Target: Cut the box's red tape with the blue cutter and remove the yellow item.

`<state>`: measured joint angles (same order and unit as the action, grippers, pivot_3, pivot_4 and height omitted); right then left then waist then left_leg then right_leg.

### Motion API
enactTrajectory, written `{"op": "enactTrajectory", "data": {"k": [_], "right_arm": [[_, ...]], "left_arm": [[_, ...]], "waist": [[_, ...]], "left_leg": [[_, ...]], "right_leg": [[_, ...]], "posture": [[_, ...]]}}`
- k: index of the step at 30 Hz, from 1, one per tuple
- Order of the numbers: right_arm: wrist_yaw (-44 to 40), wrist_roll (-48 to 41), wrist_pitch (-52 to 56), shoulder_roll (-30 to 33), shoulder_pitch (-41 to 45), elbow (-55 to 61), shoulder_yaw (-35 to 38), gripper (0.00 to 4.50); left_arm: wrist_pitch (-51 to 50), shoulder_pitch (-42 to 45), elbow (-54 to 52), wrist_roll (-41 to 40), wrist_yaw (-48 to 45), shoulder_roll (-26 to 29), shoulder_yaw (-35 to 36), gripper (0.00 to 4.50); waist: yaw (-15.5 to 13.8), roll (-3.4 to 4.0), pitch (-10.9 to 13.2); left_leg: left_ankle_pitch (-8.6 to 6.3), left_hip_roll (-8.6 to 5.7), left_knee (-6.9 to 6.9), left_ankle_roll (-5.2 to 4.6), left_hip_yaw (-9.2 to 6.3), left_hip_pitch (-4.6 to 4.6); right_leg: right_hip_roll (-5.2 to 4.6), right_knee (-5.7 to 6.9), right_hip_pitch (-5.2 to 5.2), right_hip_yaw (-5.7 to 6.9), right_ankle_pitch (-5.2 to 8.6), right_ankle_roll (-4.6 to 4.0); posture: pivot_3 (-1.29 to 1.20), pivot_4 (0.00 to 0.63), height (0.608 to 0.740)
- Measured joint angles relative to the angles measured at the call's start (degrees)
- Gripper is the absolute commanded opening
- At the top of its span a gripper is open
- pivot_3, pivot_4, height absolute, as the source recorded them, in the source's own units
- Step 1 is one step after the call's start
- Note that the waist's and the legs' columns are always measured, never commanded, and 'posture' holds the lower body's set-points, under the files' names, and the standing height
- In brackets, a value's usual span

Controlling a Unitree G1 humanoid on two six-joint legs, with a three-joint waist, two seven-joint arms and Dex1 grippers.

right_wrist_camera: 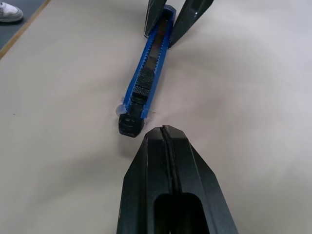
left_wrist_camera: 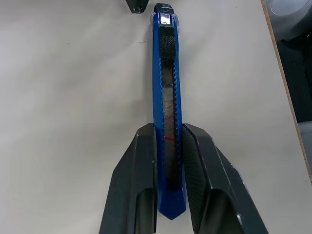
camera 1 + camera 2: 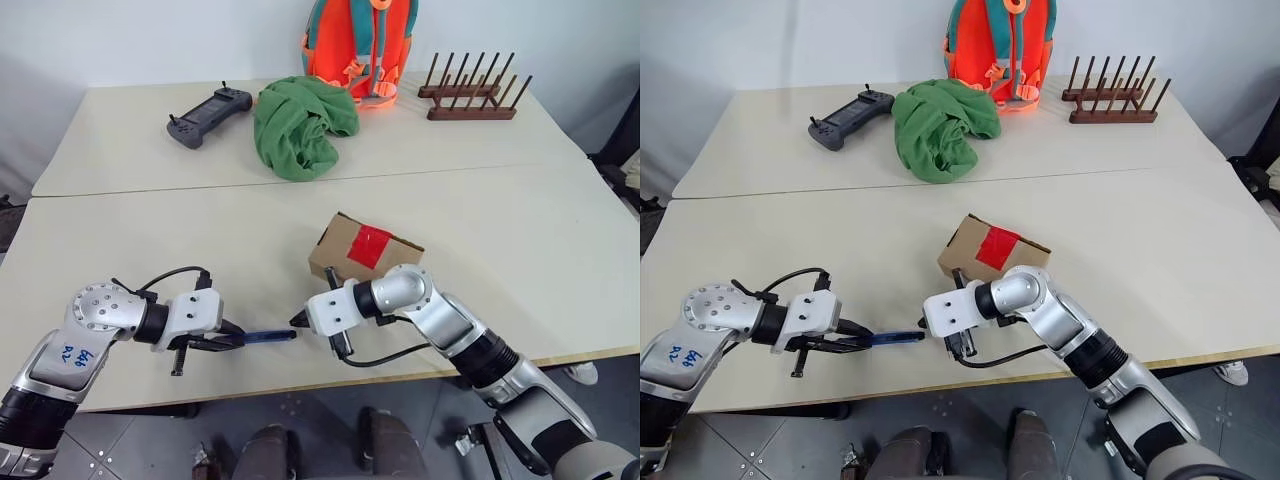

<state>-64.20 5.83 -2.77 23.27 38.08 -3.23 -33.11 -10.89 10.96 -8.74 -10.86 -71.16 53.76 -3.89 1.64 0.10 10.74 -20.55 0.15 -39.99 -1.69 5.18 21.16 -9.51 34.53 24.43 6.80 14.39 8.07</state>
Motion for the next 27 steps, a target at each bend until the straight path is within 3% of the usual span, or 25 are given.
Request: {"op": "enactTrajectory", "data": {"k": [27], "right_arm": [[0.4,2.0,-4.8,-2.2,-2.2,-3.1,0.7,0.01]], "left_arm": [[-2.3,-1.2,-3.4,0.1,0.6,0.0,-0.6,0.41]], "waist": [[0.0,0.04,0.0]], "left_leg": [[-0.07,0.04,-0.01,-0.02,0.05,-0.09]], "right_leg": [[0.00,0.01,-0.01,-0.01,0.01,-0.01]], "posture": [[0.00,0.150,0.740]]}}
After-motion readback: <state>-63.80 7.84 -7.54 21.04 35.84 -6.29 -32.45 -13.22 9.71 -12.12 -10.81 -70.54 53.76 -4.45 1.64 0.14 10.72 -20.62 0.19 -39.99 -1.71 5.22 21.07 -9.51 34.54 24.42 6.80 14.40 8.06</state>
